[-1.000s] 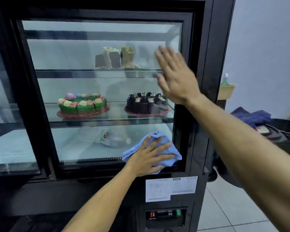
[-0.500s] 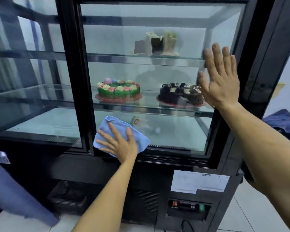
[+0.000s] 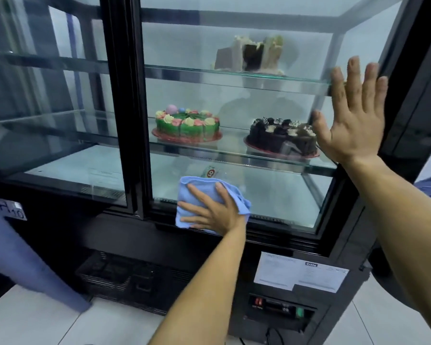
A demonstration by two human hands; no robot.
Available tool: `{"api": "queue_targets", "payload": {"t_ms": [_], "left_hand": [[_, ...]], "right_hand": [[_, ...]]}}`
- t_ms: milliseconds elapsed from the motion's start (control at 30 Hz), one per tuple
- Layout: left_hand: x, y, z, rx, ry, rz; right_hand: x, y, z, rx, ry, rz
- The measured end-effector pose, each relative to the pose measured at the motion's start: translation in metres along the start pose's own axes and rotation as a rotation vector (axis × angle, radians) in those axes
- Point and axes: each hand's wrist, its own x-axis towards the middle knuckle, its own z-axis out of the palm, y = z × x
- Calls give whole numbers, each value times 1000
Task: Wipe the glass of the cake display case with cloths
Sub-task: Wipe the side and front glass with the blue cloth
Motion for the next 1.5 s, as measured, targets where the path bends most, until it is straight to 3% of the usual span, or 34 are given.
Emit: {"api": "queue_targets", "payload": {"t_ms": [167, 233, 367, 467, 633, 700, 867, 967, 1167, 1333, 1500], "left_hand": [[80, -6, -34, 13, 110, -37], [84, -8, -37, 6, 137, -46], [39, 4, -16, -40, 72, -134], [6, 9, 2, 19, -4, -91], [97, -3, -28, -30, 159, -211], [102, -10, -31, -30, 185, -169], [-17, 6, 31, -26, 217, -99], [-74, 15, 51, -4, 132, -20], [38, 4, -4, -86, 179, -181], [92, -10, -40, -17, 160, -68], [41, -11, -19, 136, 95, 146]], "right_hand": [[-7, 1, 1, -91, -60, -326], [-8, 0, 2, -104, -78, -368], [-9, -3, 5, -89, -76, -326], [-10, -1, 4, -65, -75, -315], [-10, -2, 6, -58, -64, -309], [-10, 0, 7, -62, -55, -304], [-10, -1, 7, -33, -35, -303], [-10, -1, 7, -21, -32, -309], [-10, -2, 5, -12, -45, -304], [-10, 0, 3, -41, -51, -305], [-10, 0, 5, -45, -55, -299]]}}
